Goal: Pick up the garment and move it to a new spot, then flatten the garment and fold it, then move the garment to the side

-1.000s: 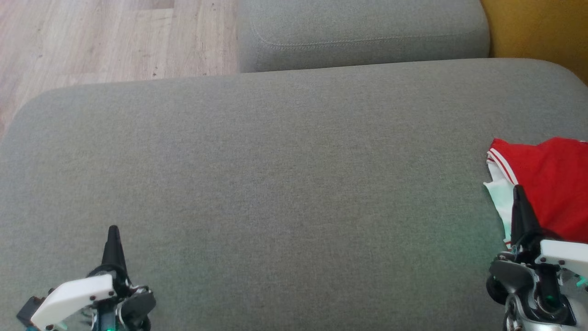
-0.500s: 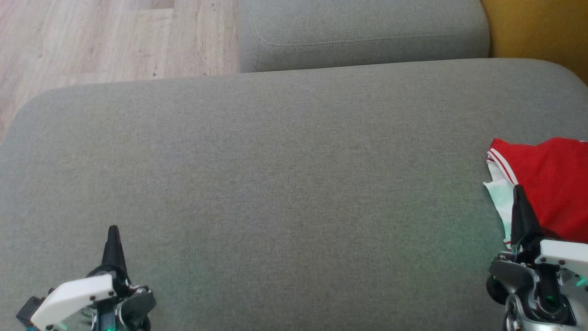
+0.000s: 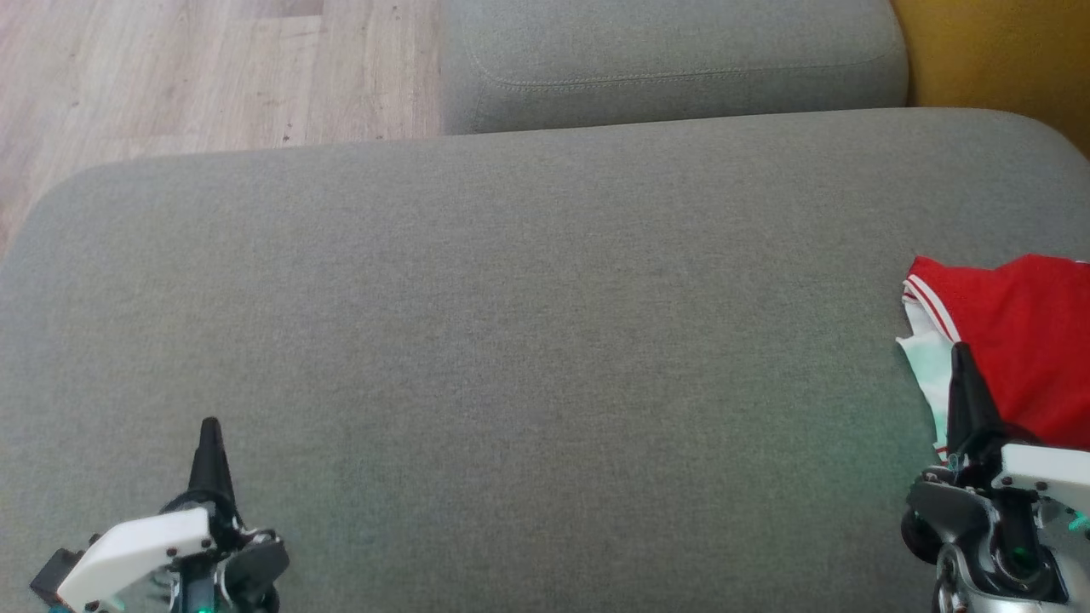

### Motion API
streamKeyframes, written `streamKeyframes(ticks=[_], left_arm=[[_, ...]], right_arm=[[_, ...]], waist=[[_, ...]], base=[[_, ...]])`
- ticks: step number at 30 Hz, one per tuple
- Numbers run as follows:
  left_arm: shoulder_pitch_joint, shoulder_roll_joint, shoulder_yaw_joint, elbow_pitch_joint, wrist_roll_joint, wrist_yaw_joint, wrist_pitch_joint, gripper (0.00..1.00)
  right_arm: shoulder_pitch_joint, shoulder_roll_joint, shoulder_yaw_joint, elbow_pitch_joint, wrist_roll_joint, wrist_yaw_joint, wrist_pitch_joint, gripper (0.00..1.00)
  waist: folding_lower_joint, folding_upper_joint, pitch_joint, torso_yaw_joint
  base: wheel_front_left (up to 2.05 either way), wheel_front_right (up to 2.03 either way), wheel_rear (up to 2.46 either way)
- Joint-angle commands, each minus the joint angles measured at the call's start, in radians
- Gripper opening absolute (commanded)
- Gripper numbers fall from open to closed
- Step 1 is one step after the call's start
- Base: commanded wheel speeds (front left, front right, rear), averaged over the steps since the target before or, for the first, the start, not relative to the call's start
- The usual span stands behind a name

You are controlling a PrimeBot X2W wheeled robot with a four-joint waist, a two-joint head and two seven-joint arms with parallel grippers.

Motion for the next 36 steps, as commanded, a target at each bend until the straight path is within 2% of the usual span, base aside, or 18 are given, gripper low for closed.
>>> streamKeyframes(ticks=[1,36], left_arm=[[-0.049,0.006,0.040,-0.036,-0.006,-0.006,0.007,0.00],[-0.049,0.006,0.040,-0.036,-0.006,-0.006,0.007,0.00]], right_arm=[[-0.020,-0.006,0.021,-0.041,0.007,0.004,0.006,0.00],[-0.020,-0.006,0.021,-0.041,0.007,0.004,0.005,0.00]], waist=[[0.0000,0.0000,0.000,0.000],[0.0000,0.0000,0.000,0.000]], base=[[0.00,0.00,0.00],[0.00,0.00,0.00]])
